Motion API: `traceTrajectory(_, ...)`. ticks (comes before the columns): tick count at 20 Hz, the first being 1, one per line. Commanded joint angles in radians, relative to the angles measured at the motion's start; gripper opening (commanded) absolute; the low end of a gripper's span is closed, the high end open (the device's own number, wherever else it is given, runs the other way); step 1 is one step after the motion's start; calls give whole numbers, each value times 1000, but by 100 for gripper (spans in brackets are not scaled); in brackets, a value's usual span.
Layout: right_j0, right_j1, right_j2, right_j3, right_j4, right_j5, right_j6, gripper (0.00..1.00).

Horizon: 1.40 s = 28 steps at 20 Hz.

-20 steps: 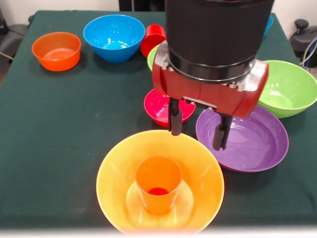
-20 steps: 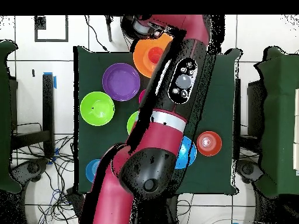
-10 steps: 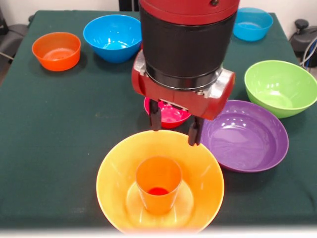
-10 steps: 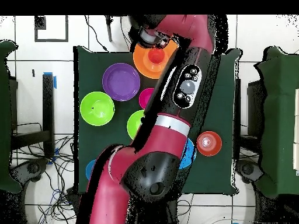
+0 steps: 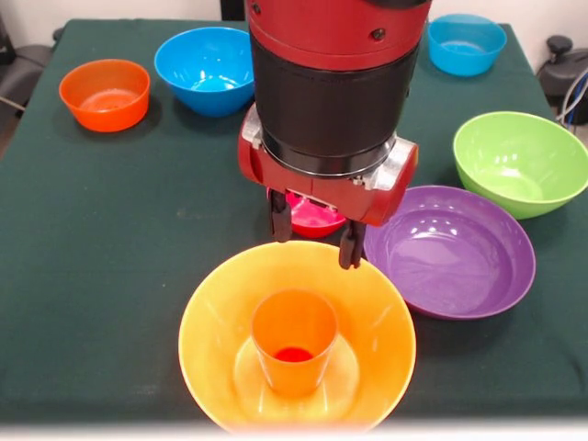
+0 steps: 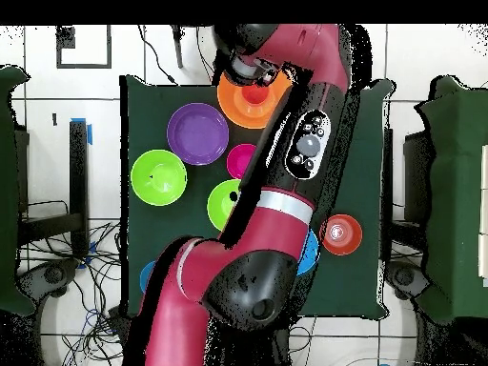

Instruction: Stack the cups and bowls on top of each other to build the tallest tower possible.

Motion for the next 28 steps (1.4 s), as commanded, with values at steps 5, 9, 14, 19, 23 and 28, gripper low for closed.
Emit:
traceTrajectory(5,67,-116,185,157,-159,28,-189,100)
traceTrajectory(9,-5,-91,173,53,-153,97,-255,100)
traceTrajectory(14,104,-230,254,280,-220,29,-192,100)
traceTrajectory(19,-18,-94,209,37,-197,103,-285,100)
traceTrajectory(23,52,-94,214,50,-180,62,-134,100)
traceTrajectory(28,0,-201,290,185,-295,17,-349,100)
